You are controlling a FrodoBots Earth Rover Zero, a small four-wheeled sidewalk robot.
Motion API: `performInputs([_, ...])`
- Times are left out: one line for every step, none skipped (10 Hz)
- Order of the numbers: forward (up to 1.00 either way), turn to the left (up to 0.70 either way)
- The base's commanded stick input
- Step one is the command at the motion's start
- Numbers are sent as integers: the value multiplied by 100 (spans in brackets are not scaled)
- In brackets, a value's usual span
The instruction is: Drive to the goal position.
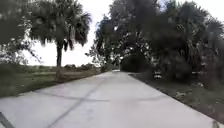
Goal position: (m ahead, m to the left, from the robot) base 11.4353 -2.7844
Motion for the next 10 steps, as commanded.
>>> performInputs([100, 0])
performInputs([100, 0])
performInputs([100, 0])
performInputs([100, 0])
performInputs([100, 0])
performInputs([100, 0])
performInputs([100, 0])
performInputs([100, 0])
performInputs([100, 0])
performInputs([100, 0])
